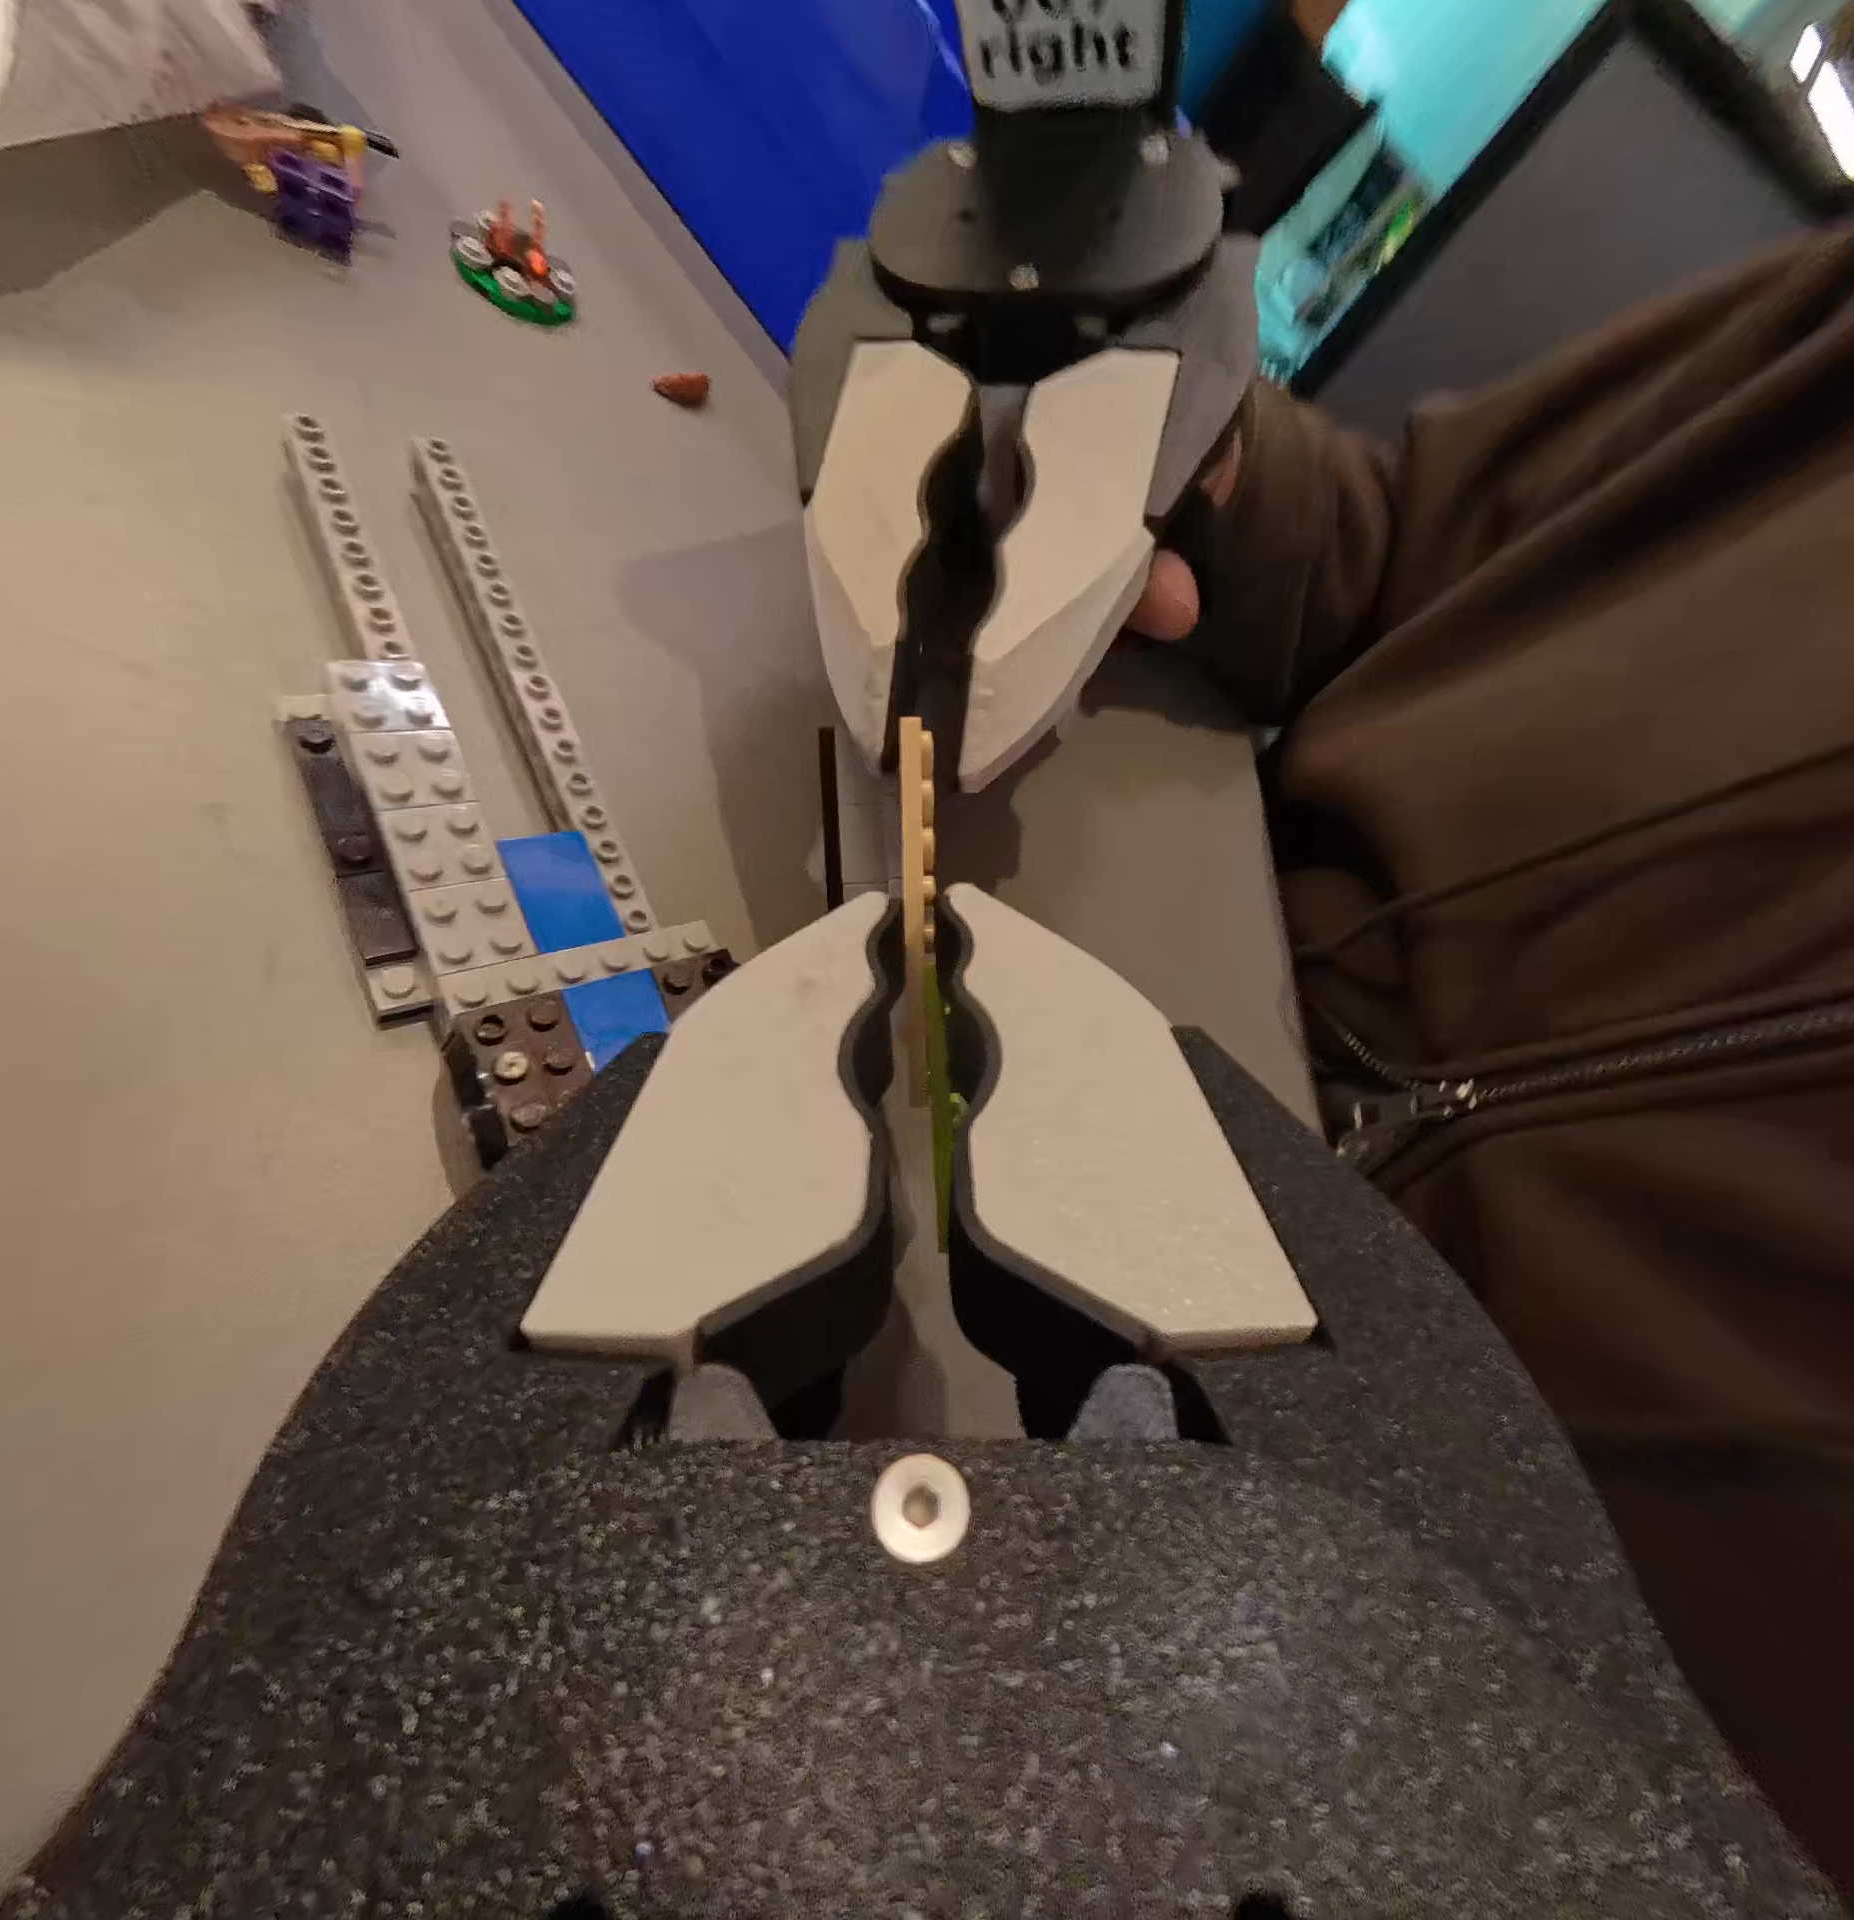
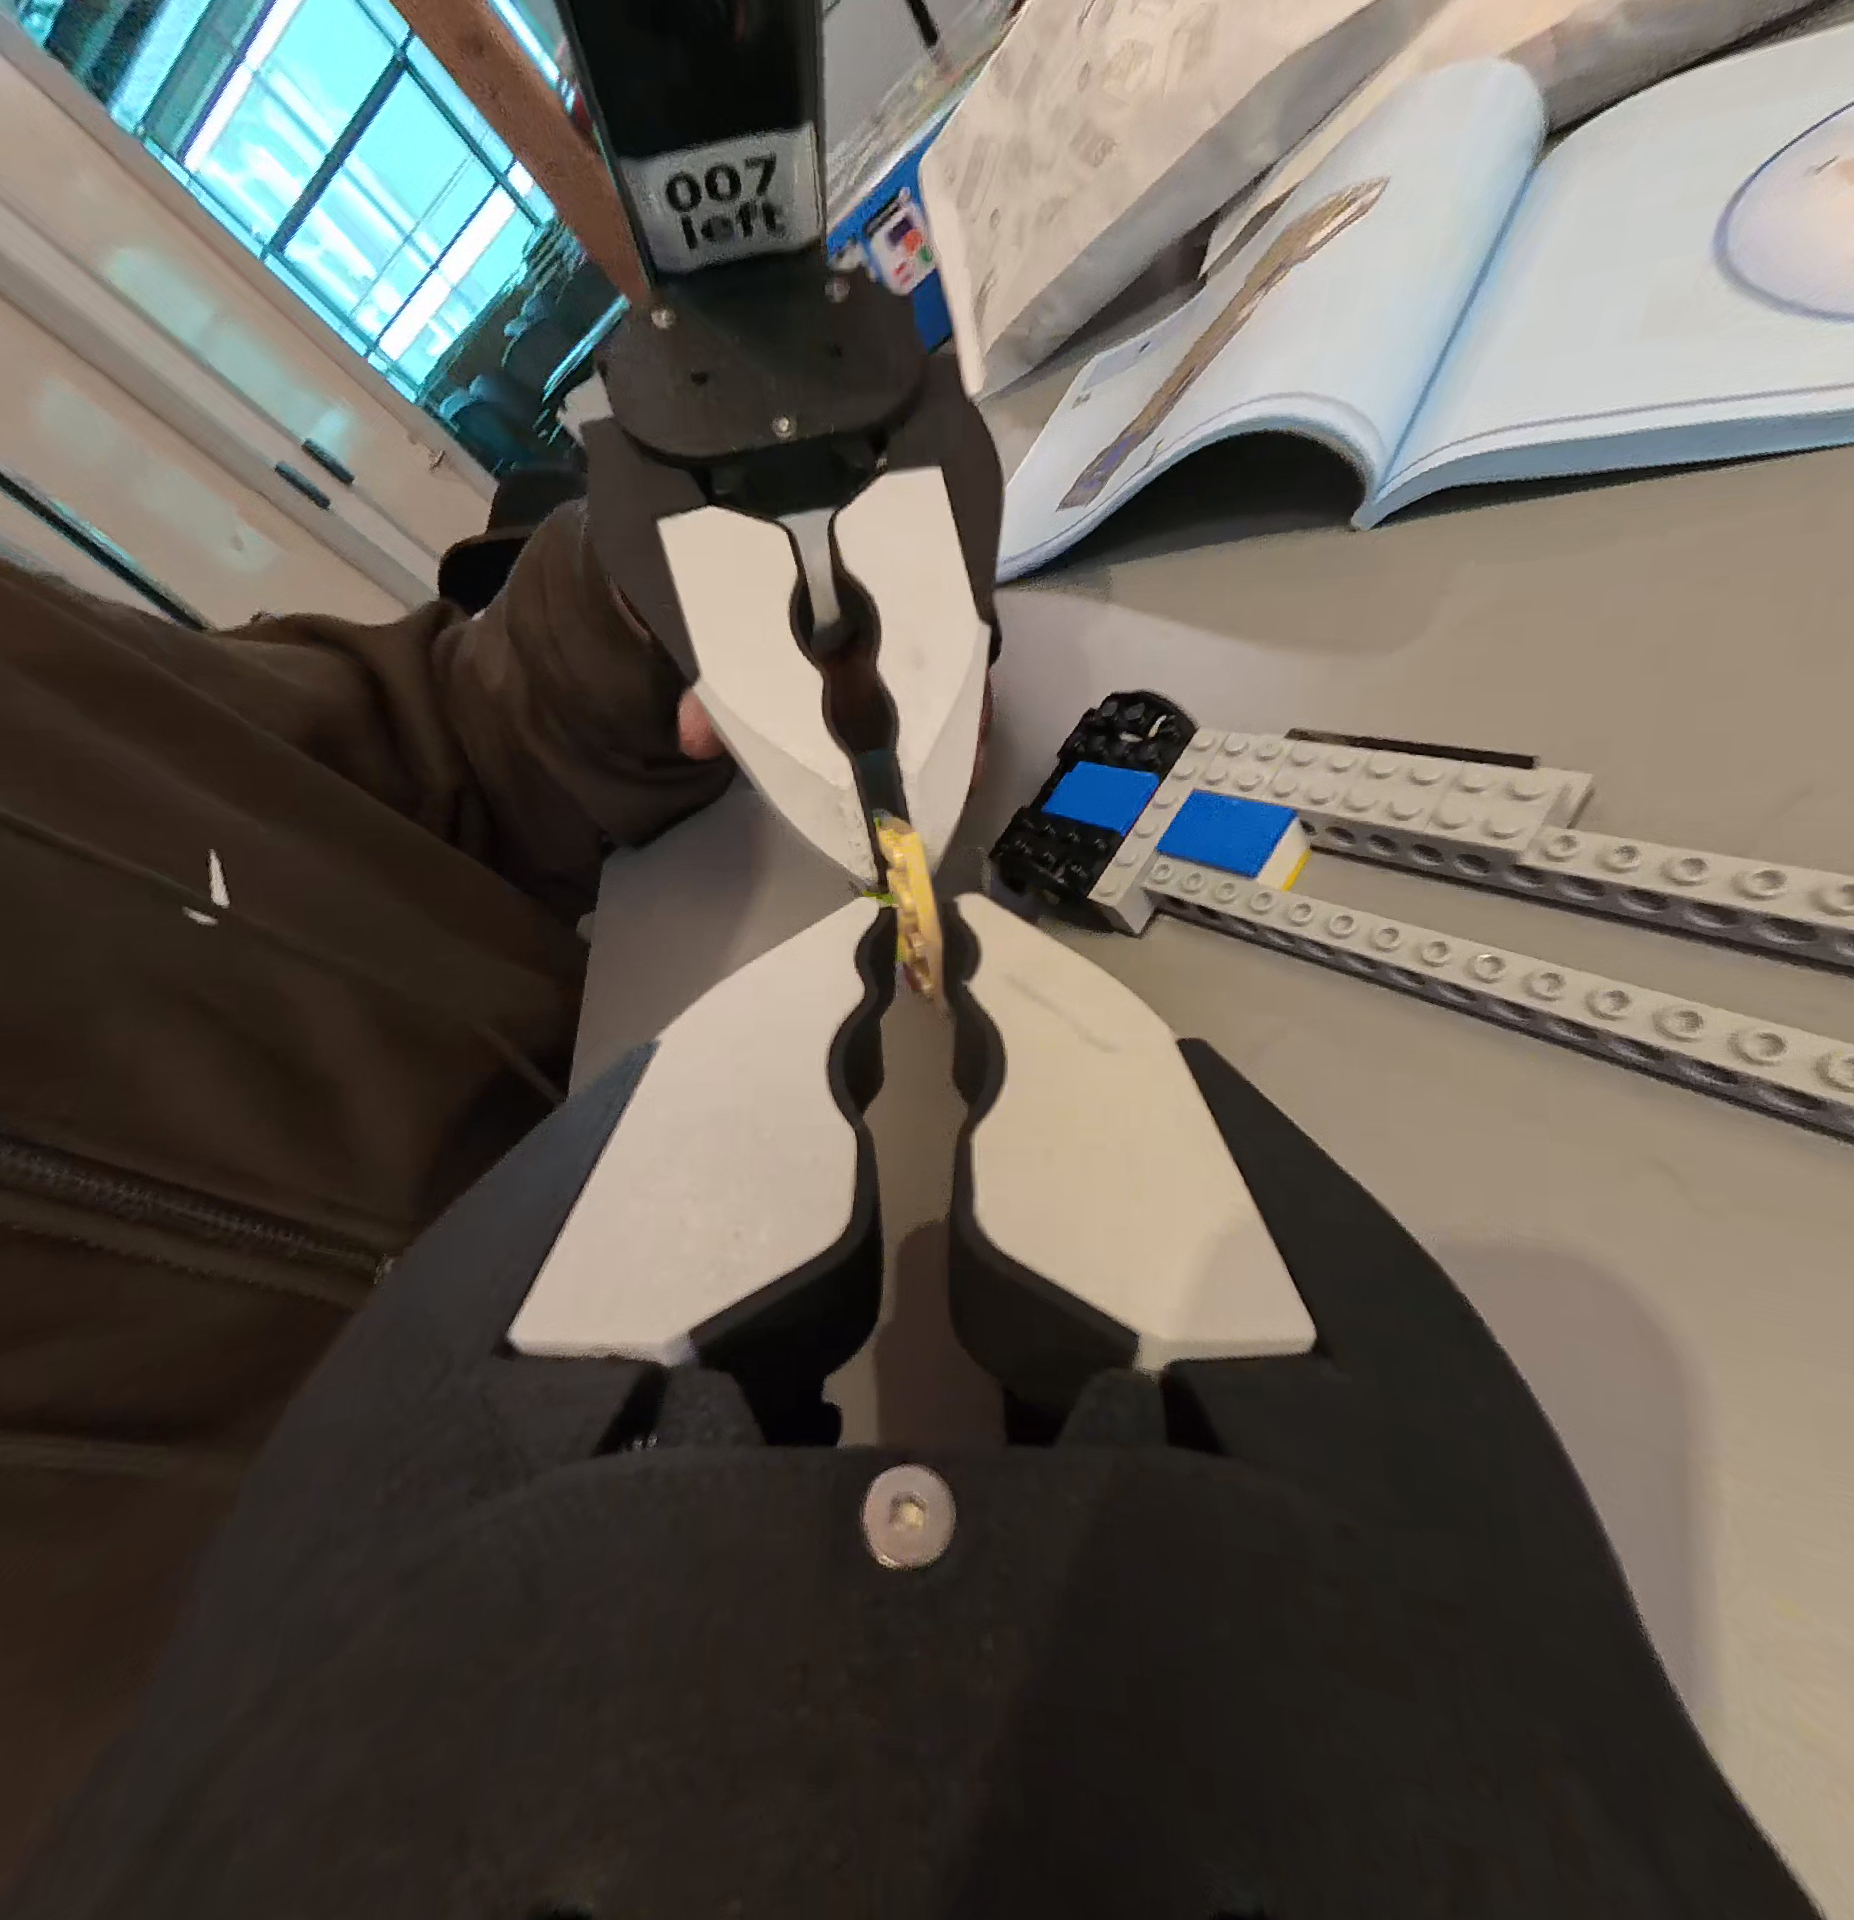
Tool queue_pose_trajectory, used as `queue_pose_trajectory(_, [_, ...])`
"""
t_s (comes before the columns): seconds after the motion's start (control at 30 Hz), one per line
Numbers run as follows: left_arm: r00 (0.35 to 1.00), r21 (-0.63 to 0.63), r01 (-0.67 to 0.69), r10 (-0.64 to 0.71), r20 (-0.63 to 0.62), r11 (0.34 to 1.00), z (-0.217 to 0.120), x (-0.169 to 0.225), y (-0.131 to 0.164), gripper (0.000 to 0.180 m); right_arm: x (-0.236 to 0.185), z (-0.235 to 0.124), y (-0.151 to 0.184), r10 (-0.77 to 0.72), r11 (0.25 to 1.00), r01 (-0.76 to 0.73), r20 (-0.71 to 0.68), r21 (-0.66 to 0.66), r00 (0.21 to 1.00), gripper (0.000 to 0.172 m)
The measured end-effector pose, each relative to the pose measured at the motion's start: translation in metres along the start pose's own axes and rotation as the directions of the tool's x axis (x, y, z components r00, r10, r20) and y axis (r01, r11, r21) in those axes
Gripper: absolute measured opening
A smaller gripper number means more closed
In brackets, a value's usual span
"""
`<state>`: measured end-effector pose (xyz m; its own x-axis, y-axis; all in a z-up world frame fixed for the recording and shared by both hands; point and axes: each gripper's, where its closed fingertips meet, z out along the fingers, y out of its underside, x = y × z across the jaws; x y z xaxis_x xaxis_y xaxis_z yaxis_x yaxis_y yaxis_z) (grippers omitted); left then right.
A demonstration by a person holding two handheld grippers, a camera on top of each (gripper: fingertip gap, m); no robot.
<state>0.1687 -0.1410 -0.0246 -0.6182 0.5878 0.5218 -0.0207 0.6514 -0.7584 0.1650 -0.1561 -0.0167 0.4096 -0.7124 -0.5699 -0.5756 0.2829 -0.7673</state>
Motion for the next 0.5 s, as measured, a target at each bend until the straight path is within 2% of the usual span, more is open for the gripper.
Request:
queue_pose_trajectory(0.1, [0.995,0.096,0.101,-0.098,-0.035,0.990,-0.009,-0.006,-0.010,0.004,0.011,-0.012,-0.013,0.026,0.996,-0.022,-0.049,0.088,0.998,0.020])
queue_pose_trajectory(0.2, [0.983,0.190,0.167,-0.148,-0.111,0.968,-0.019,-0.005,-0.023,0.004,0.021,-0.025,-0.023,0.076,0.984,-0.062,-0.080,0.170,0.994,0.024])
queue_pose_trajectory(0.3, [0.972,0.244,0.189,-0.146,-0.184,0.951,-0.023,0.003,-0.033,0.004,0.021,-0.028,-0.028,0.119,0.971,-0.107,-0.044,0.215,0.992,0.025])
queue_pose_trajectory(0.5, [0.941,0.319,0.243,-0.143,-0.306,0.916,-0.028,0.014,-0.044,0.004,-0.001,-0.019,-0.029,0.107,0.968,-0.126,0.095,0.219,0.990,0.024])
